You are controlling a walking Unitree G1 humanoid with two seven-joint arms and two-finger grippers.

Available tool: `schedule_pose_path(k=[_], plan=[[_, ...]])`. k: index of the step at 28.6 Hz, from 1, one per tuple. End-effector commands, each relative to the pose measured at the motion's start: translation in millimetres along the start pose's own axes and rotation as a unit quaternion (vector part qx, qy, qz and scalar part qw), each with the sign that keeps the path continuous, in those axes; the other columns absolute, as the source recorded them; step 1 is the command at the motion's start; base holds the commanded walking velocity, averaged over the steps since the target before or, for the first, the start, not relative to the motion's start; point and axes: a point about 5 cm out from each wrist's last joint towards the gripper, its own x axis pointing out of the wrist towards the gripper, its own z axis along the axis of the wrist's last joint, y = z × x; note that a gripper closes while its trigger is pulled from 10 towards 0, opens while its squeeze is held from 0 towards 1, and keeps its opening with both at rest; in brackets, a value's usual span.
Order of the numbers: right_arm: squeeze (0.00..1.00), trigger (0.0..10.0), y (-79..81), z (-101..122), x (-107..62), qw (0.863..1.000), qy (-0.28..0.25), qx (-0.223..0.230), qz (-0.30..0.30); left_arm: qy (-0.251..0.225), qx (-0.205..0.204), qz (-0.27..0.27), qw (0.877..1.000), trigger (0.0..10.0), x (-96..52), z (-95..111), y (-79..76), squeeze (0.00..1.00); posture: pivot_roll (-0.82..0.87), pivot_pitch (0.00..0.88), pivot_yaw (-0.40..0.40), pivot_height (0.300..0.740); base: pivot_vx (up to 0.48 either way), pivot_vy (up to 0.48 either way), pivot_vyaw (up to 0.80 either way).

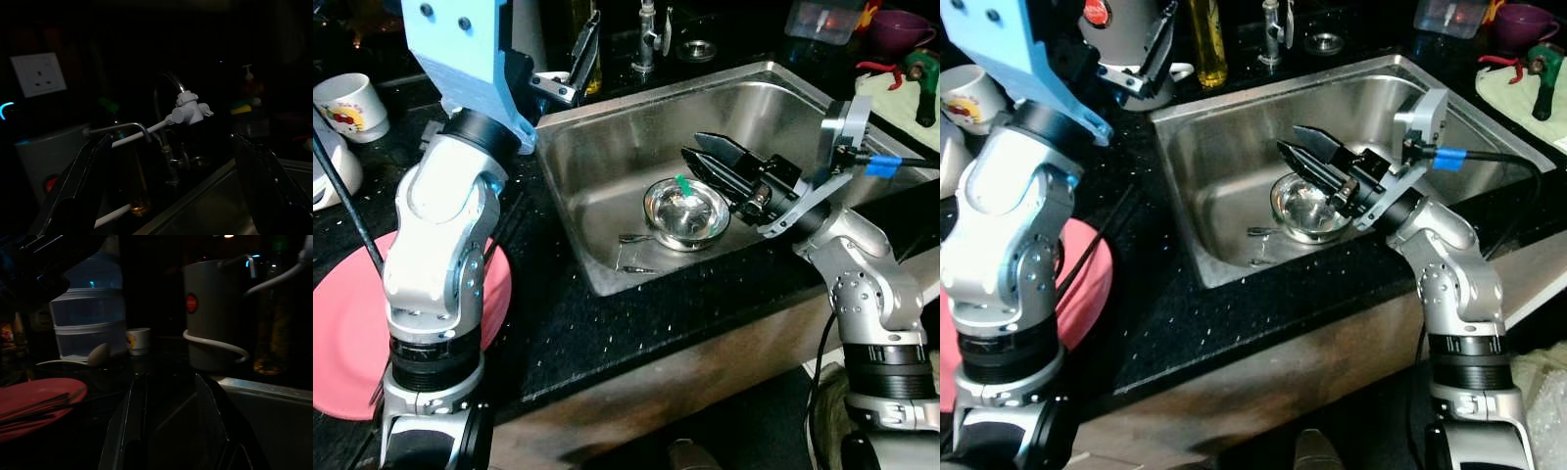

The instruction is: Kitchen organization

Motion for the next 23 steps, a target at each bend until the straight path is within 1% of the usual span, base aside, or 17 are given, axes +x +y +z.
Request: schedule_pose_path(k=[1,8,14,23], plan=[[0.00,10.0,2.5,-2.8,1.1,1.000,0.006,0.004,0.008,-0.005,-0.007,-0.002,1.000,10.0,0.8,3.0,-1.5,0.00,0.02,0.093,0.026,0.740,-0.319,0.000,0.00],[0.00,10.0,3.2,-4.3,1.6,1.000,0.008,0.005,0.008,-0.004,-0.012,-0.004,1.000,10.0,1.0,3.9,-4.0,0.00,0.02,0.099,0.026,0.740,-0.313,0.000,0.00],[0.00,10.0,4.3,-6.5,2.7,1.000,0.011,0.007,0.010,0.004,-0.017,-0.008,1.000,10.0,-0.5,0.4,-7.3,0.00,0.02,0.103,0.025,0.740,-0.262,0.000,0.00],[0.00,10.0,5.7,-9.5,3.6,1.000,0.012,0.012,0.006,0.023,-0.035,-0.021,0.999,10.0,-6.1,-10.6,-20.5,0.00,0.02,0.107,0.024,0.740,-0.294,0.000,0.00]])
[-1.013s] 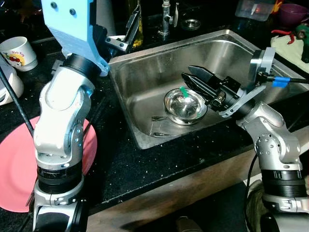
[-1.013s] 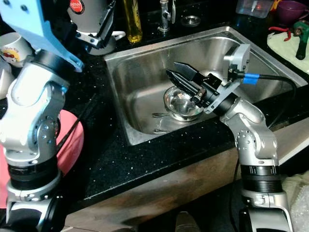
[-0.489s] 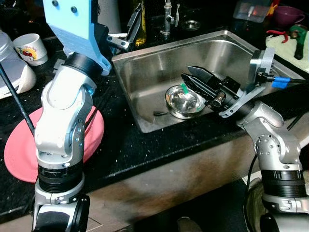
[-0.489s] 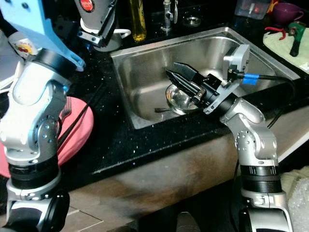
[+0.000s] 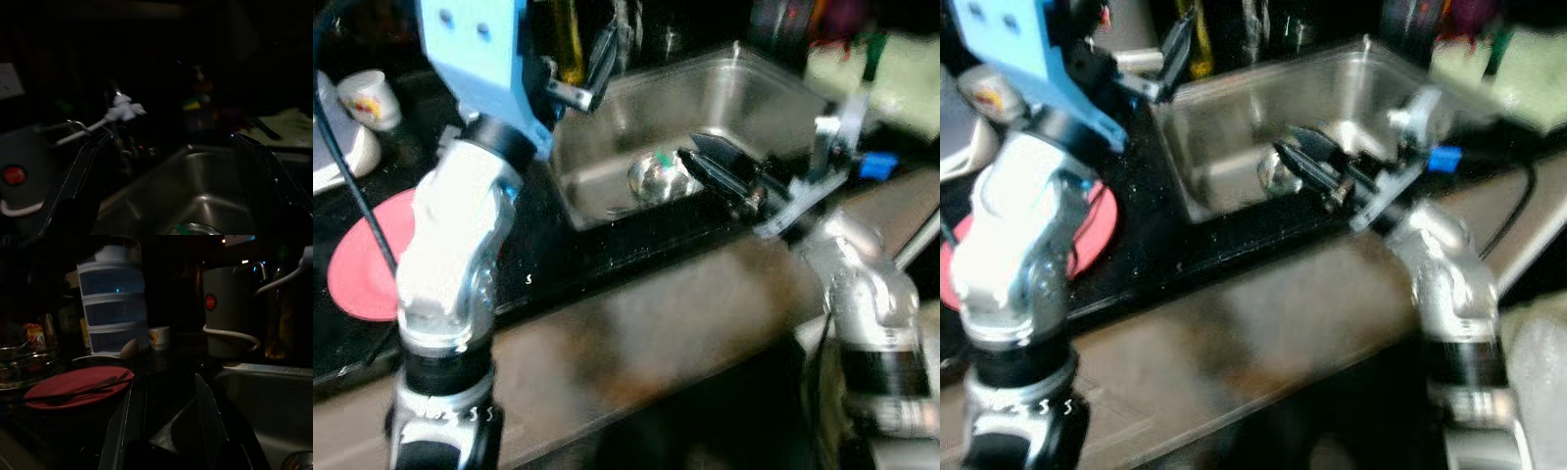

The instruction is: Kitchen organization

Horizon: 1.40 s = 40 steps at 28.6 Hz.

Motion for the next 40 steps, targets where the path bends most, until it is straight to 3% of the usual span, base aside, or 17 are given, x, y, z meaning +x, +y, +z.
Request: schedule_pose_path(k=[1,9,15,17,24,25,27,30,31,37,40], plan=[[0.00,10.0,2.9,-0.7,2.6,1.000,0.002,-0.001,0.005,0.009,-0.004,0.003,1.000,10.0,-2.0,-3.7,-0.4,0.00,0.02,0.107,0.023,0.740,-0.349,0.000,0.00],[0.00,10.0,2.2,-5.5,3.1,1.000,0.007,0.002,-0.005,0.049,-0.033,-0.003,0.998,10.0,-11.9,-26.4,-13.5,0.00,0.02,0.111,0.019,0.740,-0.298,0.000,0.00],[0.00,10.0,4.4,-17.7,-0.4,0.999,0.005,0.029,-0.018,0.075,-0.050,-0.016,0.996,10.0,-21.7,-42.1,-25.4,0.00,0.01,0.113,0.018,0.740,-0.272,0.000,0.00],[0.00,10.0,7.5,-36.4,-4.5,0.997,0.011,0.053,-0.050,0.092,-0.051,-0.017,0.994,10.0,-29.4,-52.9,-28.5,0.00,0.01,0.112,0.016,0.740,0.000,0.000,0.00],[0.00,10.0,5.8,-57.7,-14.9,0.993,0.033,0.066,-0.097,0.118,-0.049,-0.011,0.992,10.0,-42.5,-69.2,-27.0,0.00,0.01,0.111,0.015,0.740,0.000,0.000,0.00],[0.00,10.0,3.4,-69.0,-23.3,0.988,0.049,0.069,-0.128,0.153,-0.042,-0.001,0.987,10.0,-57.4,-88.5,-24.7,0.00,0.01,0.110,0.014,0.740,0.000,0.000,0.00],[0.00,10.0,3.0,-72.4,-26.0,0.987,0.054,0.070,-0.138,0.167,-0.040,0.003,0.985,10.0,-63.7,-96.0,-24.0,0.00,0.01,0.110,0.014,0.740,0.000,0.000,0.00],[0.00,10.0,6.3,-91.1,-37.2,0.980,0.084,0.073,-0.167,0.219,-0.033,0.024,0.975,10.0,-92.3,-124.2,-19.2,0.00,0.00,0.107,0.012,0.740,0.000,0.000,0.00],[0.00,10.0,6.3,-91.1,-37.2,0.980,0.084,0.073,-0.167,0.219,-0.033,0.024,0.975,10.0,-92.3,-124.2,-19.2,0.00,0.00,0.107,0.012,0.740,0.000,0.000,0.00],[0.00,10.0,3.0,-112.6,-55.9,0.964,0.114,0.073,-0.228,0.287,-0.028,0.059,0.956,10.0,-134.2,-156.0,-7.5,0.00,0.01,0.100,0.010,0.740,0.000,0.000,0.00],[0.00,10.0,0.4,-117.7,-63.3,0.958,0.123,0.072,-0.248,0.301,-0.036,0.064,0.951,10.0,-145.9,-163.9,-7.2,0.00,0.00,0.097,0.011,0.740,0.000,0.000,0.00]])
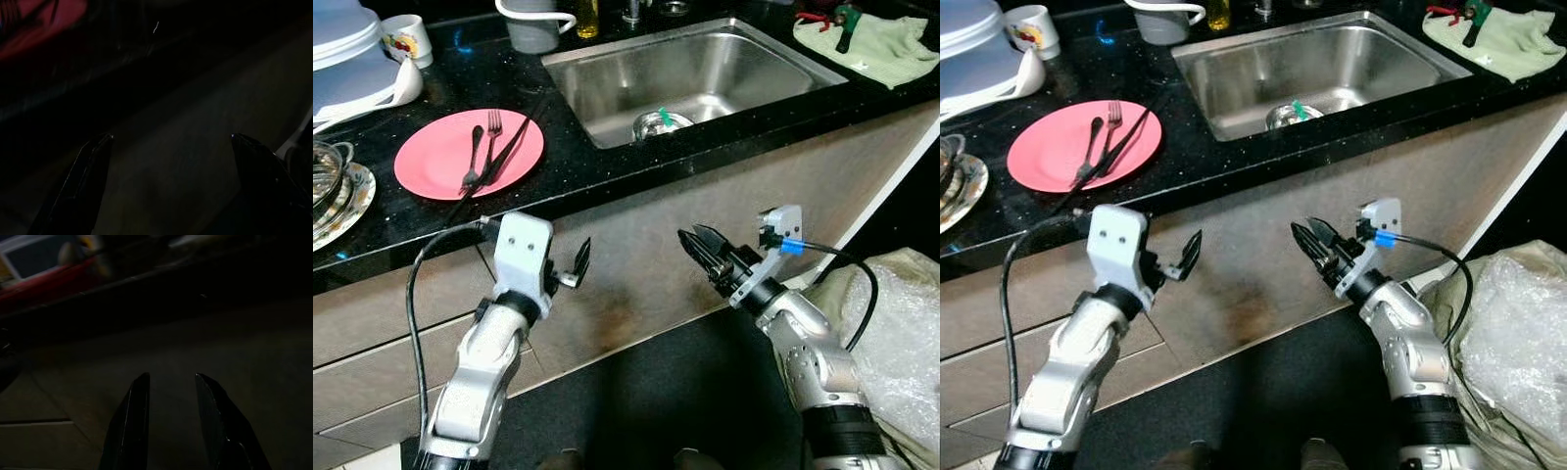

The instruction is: Kitchen organization

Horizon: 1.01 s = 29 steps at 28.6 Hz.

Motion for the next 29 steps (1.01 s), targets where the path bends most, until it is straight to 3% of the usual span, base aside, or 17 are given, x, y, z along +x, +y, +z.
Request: schedule_pose_path(k=[1,6,15,22,29], plan=[[0.00,10.0,-6.5,-11.2,-7.8,1.000,0.015,0.000,-0.027,0.028,0.000,-0.002,1.000,10.0,-8.4,-18.0,1.7,0.00,0.00,0.095,0.012,0.740,0.000,0.000,0.00],[0.00,10.0,-7.9,-22.3,-14.3,0.999,0.027,0.003,-0.047,0.050,0.000,-0.010,0.999,10.0,-19.5,-36.6,-4.4,0.00,0.00,0.092,0.012,0.740,0.000,0.000,0.00],[0.00,10.0,-4.0,-25.9,-14.7,0.998,0.006,0.030,-0.046,0.049,-0.010,0.026,0.998,10.0,-28.5,-44.0,3.1,0.00,0.01,0.095,0.016,0.740,0.000,0.000,0.06],[0.00,10.0,2.6,-12.5,-9.3,0.999,-0.022,0.037,0.000,0.038,-0.005,0.023,0.999,10.0,-27.7,-41.9,1.1,0.00,0.01,0.099,0.014,0.740,0.000,0.000,0.77],[0.00,10.0,12.8,24.0,6.9,0.995,-0.072,0.025,0.066,0.003,0.024,-0.004,1.000,10.0,-24.5,-27.6,-6.3,0.00,0.02,0.101,0.004,0.740,0.000,0.000,0.76]])
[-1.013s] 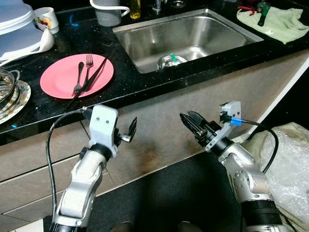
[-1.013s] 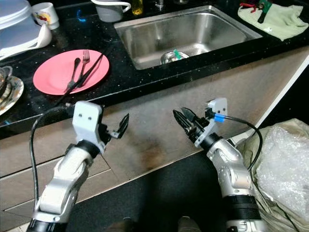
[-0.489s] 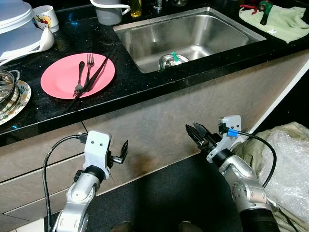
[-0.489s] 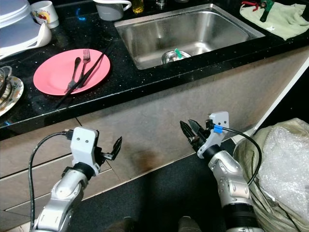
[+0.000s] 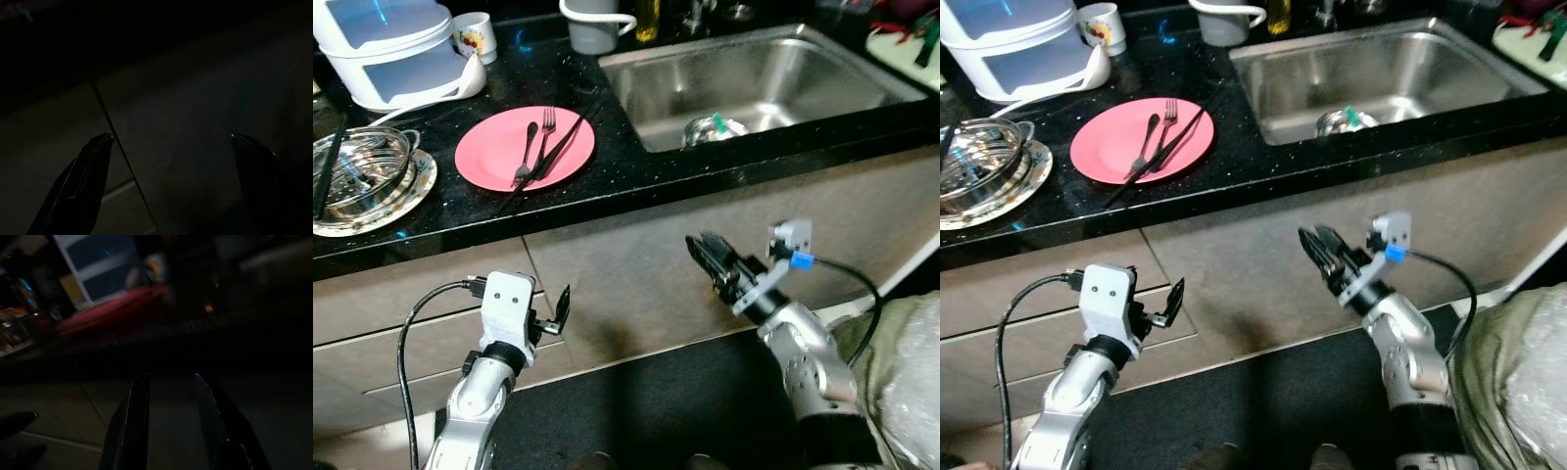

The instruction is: Kitchen organization

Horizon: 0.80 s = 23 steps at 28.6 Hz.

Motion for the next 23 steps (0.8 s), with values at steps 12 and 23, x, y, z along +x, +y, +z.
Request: schedule_pose_path(k=[12,23], plan=[[0.00,10.0,29.4,55.9,41.6,0.990,-0.054,-0.044,0.119,-0.063,0.015,-0.040,0.997,10.0,3.8,31.3,-12.4,0.00,0.02,0.098,-0.014,0.740,0.000,0.000,0.53],[0.00,10.0,65.2,73.2,77.7,0.964,-0.013,-0.132,0.231,-0.089,-0.008,-0.106,0.990,10.0,1.2,41.7,-30.8,0.00,0.04,0.101,-0.032,0.740,0.000,0.000,0.00]])
